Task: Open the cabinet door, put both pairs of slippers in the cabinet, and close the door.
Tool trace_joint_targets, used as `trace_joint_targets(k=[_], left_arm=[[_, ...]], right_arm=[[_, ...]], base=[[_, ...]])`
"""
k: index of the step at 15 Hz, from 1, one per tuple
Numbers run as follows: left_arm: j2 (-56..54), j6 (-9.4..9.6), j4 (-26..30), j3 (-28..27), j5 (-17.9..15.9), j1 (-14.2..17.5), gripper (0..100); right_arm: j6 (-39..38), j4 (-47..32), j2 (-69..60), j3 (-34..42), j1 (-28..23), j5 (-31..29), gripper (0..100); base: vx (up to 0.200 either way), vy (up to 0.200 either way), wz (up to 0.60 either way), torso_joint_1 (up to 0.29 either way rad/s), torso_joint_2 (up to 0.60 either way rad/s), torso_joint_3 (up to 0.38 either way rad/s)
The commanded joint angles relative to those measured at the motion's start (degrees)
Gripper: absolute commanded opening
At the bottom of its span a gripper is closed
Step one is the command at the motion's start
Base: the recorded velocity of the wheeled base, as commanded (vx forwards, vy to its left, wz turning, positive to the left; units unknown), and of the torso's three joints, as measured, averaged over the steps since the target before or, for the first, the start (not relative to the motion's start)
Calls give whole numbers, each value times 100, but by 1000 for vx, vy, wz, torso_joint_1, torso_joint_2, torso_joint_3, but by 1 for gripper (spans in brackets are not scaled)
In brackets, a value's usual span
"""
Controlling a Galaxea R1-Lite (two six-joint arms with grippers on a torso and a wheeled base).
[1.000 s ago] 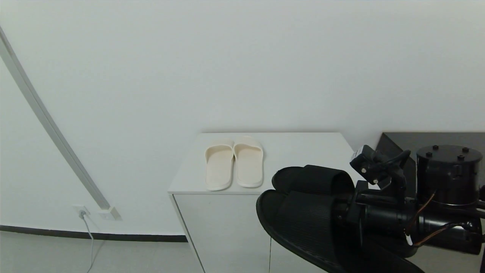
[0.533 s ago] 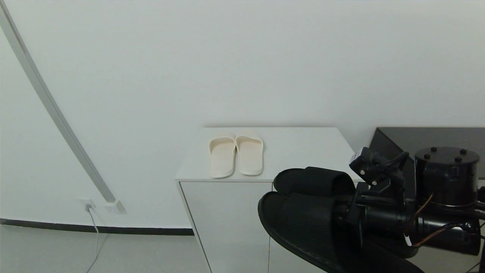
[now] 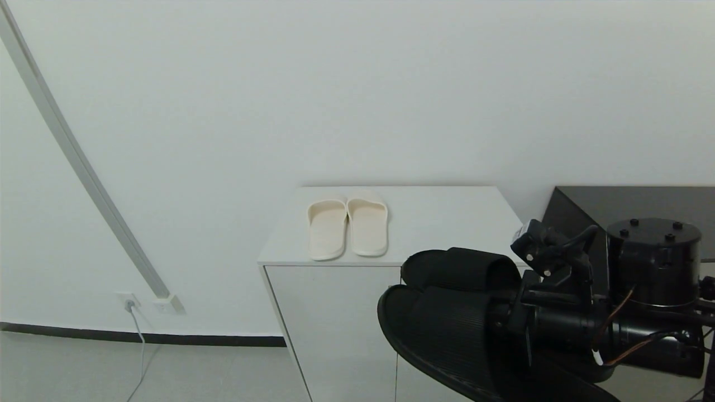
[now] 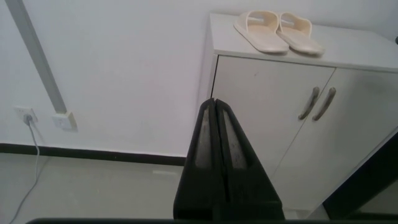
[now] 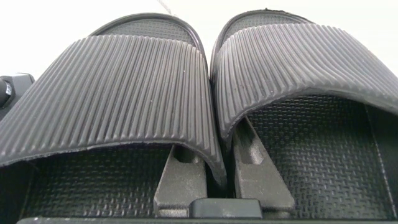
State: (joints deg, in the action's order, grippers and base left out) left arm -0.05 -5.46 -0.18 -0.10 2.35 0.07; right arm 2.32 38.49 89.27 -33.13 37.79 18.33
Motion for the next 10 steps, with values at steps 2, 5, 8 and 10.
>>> trace_joint_targets(k=[2, 5, 8, 10], left_arm=[[5, 10, 1, 1, 2, 1, 0], [14, 10, 1, 1, -16, 1, 0], [5, 19, 1, 1, -7, 1, 100], [5, 28, 1, 1, -16, 1, 100]], right_arm=[[6, 1, 29, 35, 0, 3, 0], [50, 1, 29, 158, 0, -5, 0], [208, 10, -6, 255, 0, 3, 0], [208, 10, 11, 255, 9, 21, 0]], base=[[0, 0, 0, -144, 344, 188], [0, 0, 0, -168, 385, 219], [0, 0, 0, -207, 484, 272], [0, 0, 0, -227, 559, 312]])
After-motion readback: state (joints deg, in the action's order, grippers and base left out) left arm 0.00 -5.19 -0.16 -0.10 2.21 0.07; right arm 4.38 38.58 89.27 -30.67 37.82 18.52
